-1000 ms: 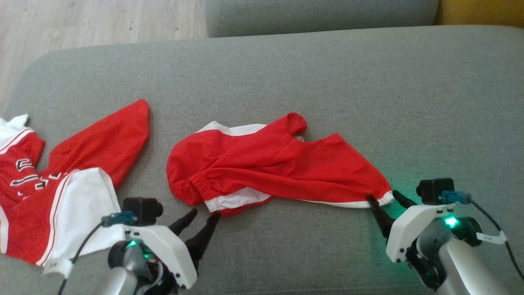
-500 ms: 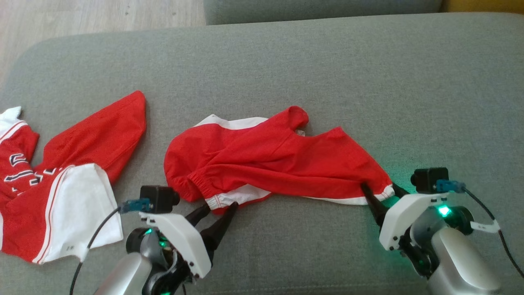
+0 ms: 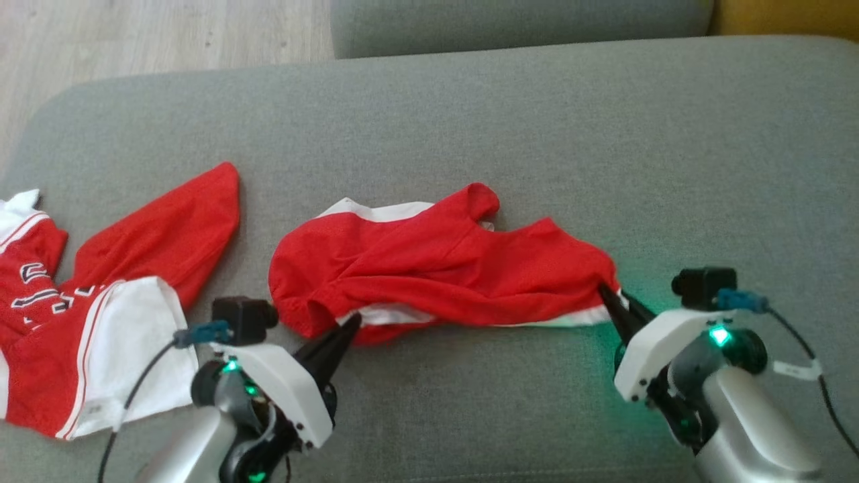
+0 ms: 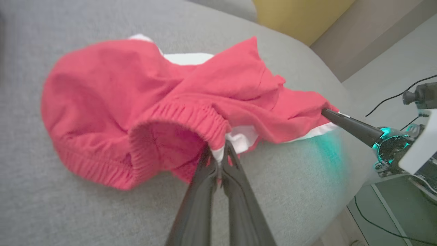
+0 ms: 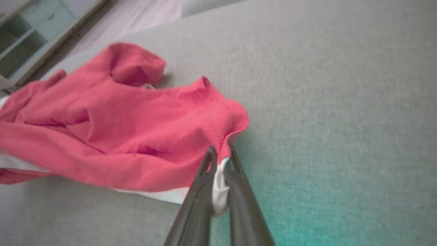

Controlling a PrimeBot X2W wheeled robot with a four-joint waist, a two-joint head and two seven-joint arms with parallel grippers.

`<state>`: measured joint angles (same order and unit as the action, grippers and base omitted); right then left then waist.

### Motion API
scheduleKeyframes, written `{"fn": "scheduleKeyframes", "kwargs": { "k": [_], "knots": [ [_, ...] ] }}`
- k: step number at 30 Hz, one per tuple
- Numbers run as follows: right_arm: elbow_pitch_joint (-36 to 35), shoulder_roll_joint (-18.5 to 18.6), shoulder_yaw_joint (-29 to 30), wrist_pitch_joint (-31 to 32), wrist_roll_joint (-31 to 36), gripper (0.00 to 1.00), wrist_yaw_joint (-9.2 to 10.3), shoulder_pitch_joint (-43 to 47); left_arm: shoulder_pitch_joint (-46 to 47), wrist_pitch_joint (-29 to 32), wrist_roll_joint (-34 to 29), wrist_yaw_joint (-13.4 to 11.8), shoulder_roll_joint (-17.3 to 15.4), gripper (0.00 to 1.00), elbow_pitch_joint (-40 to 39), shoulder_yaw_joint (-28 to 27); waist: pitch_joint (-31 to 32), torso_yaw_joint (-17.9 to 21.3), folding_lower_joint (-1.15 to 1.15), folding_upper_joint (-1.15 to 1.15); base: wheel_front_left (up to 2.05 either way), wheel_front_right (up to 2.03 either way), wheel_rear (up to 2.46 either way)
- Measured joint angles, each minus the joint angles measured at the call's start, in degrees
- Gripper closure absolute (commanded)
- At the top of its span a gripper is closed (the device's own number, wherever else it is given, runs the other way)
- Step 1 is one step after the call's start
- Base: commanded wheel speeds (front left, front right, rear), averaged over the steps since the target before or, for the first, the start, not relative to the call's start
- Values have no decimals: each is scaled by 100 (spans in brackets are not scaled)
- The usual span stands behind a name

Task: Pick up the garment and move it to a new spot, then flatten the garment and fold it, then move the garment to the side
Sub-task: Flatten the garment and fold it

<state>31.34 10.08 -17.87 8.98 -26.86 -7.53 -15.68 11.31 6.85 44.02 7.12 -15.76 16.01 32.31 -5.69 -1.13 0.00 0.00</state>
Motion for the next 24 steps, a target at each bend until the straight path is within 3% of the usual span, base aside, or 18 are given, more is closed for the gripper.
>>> {"fn": "scheduleKeyframes", "kwargs": {
  "k": [6,12,16,17,24],
  "knots": [
    [-834,107,-31,263,-888,100,0,-41,291,112,-129,1,-420,100,-511,-30,-3,-23,0,0,0,0,0],
    [-1201,427,-121,882,-1645,100,0,-1137,1995,577,129,1,-693,100,-564,24,-431,-50,0,0,0,0,0],
    [-1050,508,-75,1181,-2135,100,0,-2391,3458,806,370,2,-786,100,-107,233,-881,-76,1,0,0,0,0],
    [-1050,508,-75,1181,-2135,100,0,-2391,3458,806,370,2,-786,100,-107,233,-881,-76,1,0,0,0,0],
    [-99,532,32,1308,-2441,100,0,-4547,5645,1103,940,2,-781,100,1018,637,-1721,-108,3,0,0,0,0]
  ]
}}
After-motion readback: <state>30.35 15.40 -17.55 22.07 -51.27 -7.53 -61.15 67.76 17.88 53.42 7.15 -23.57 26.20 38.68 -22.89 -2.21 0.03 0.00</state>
